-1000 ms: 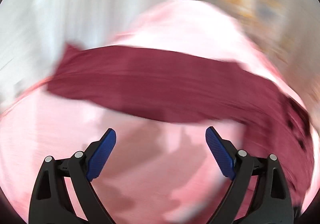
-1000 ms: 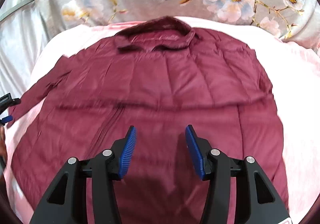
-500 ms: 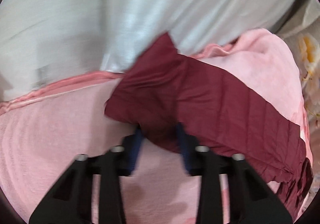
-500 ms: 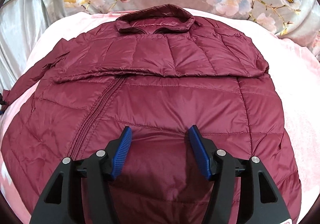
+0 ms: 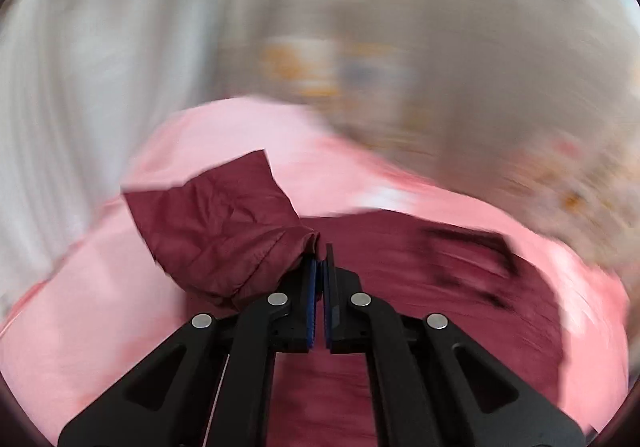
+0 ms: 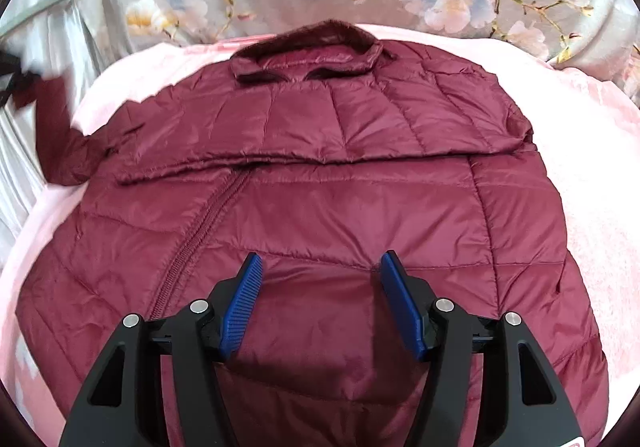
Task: Fold large clothes
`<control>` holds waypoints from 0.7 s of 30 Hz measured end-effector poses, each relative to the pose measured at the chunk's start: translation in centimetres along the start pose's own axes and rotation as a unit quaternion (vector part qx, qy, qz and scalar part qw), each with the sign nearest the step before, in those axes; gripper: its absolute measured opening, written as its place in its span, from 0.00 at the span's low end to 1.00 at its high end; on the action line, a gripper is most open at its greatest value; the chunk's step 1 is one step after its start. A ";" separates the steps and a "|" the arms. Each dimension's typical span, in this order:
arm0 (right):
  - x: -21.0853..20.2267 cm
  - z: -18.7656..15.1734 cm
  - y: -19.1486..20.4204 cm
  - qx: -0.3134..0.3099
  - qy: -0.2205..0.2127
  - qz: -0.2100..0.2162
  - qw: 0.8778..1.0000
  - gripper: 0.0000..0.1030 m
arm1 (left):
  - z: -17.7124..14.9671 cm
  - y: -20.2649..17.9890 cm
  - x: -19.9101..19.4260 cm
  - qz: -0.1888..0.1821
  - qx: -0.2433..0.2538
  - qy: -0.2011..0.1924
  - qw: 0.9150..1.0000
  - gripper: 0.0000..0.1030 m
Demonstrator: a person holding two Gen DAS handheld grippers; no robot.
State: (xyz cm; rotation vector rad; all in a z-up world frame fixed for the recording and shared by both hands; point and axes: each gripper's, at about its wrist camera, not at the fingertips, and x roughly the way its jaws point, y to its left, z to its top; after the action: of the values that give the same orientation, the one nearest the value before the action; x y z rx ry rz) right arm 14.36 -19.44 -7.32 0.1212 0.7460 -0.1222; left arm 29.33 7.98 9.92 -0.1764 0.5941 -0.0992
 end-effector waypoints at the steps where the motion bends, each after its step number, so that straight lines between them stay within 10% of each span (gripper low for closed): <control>1: 0.0 0.0 -0.2 0.004 0.001 0.003 1.000 0.62 | -0.6 -2.9 0.0 -0.025 0.020 0.006 0.999 0.01; 8: -0.8 -0.3 -1.7 0.029 -0.001 0.013 0.999 0.62 | -7.8 -16.9 5.2 -0.115 0.113 0.118 0.980 0.07; 11: -1.3 -0.5 -2.8 0.042 -0.001 0.017 0.999 0.63 | -10.8 -18.4 6.3 -0.124 0.127 0.141 0.974 0.40; 15: -2.1 0.0 -4.3 0.059 0.001 0.021 0.998 0.63 | -10.9 -16.1 5.4 -0.131 0.106 0.129 0.977 0.69; 21: -2.2 4.6 -5.5 0.082 -0.008 0.067 0.994 0.63 | -6.8 -6.5 4.8 -0.071 0.011 0.100 0.992 0.70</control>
State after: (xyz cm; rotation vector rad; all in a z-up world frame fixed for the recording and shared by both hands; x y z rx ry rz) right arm 14.97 -25.45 -2.80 0.3258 0.7097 -0.0555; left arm 29.20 -0.01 3.02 -0.1890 0.7791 -0.2638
